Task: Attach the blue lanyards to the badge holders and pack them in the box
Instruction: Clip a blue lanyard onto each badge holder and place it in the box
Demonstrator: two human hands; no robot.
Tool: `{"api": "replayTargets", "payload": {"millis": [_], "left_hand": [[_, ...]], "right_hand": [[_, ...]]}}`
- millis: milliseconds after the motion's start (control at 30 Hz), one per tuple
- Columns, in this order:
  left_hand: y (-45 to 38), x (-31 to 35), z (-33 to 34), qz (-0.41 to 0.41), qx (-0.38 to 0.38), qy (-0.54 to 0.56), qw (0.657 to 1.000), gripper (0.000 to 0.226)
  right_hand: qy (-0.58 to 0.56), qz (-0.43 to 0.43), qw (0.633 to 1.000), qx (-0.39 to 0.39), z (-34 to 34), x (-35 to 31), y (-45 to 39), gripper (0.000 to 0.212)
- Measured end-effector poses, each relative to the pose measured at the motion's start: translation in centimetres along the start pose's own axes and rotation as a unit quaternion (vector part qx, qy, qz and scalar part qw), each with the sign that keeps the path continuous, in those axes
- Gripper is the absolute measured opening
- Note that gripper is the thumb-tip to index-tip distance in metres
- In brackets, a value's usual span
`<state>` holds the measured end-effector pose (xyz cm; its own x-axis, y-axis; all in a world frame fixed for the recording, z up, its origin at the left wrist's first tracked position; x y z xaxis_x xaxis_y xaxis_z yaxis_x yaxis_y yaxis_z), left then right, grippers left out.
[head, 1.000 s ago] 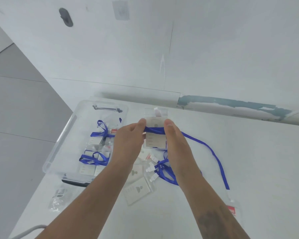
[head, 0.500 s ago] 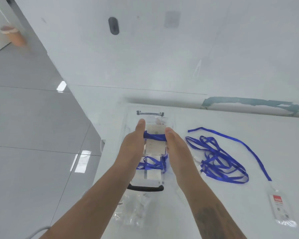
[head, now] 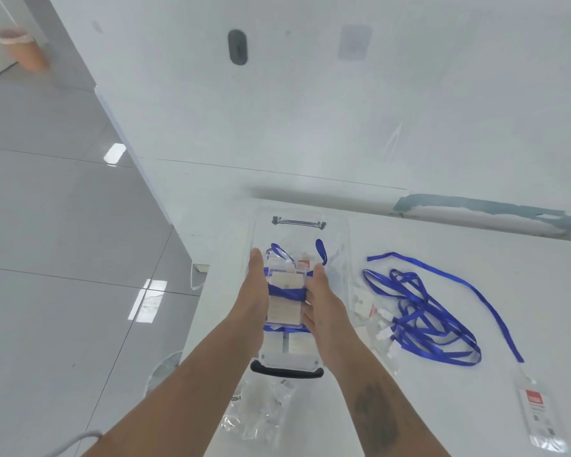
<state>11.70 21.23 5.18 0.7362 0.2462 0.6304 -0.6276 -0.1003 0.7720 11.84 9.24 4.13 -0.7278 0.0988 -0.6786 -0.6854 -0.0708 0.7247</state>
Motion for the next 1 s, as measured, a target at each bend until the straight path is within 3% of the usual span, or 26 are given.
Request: {"api": "replayTargets", "payload": {"millis": [267,500,700,900,1000], "left_hand": [[-1.6,0.1,1.1,-0.035,0.060,0.014,0.997,0.068],[-1.9,0.0,1.6,-0.048,0.082,0.008,0.995,0.067],[-1.6,0.6,1.8,-0.061,0.080,-0.005,0.995,0.067],[-0.7,1.2,1.7,-0.061,0.066,-0.003,0.996,0.082],[0.0,2.3,1.4,-0.017,0.066,0.009,0.998,0.062]], "right_hand": [[-0.002,0.033,0.999,0.012,1.4,1.3,-4.1,0.062],[-0.031,0.054,0.997,0.036,1.1,2.6,-5.4,0.040],[-0.008,0.075,0.997,0.019,0.5,2.7,-5.8,0.044],[0.017,0.077,0.996,0.034,0.5,2.2,-5.0,0.038],[0.019,0.084,0.995,0.049,1.6,1.7,-3.9,0.046]]}}
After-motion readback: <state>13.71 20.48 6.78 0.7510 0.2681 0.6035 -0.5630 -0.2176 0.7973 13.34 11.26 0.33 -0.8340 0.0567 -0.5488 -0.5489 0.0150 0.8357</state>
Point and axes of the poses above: each hand's wrist, its own y-axis away from the middle knuckle, its own z-axis out of the palm, x = y × z, the point moved 5 cm from there along -y, towards the middle knuckle, and after that the axes turned 4 degrees about -x, right-handed, at the moved point
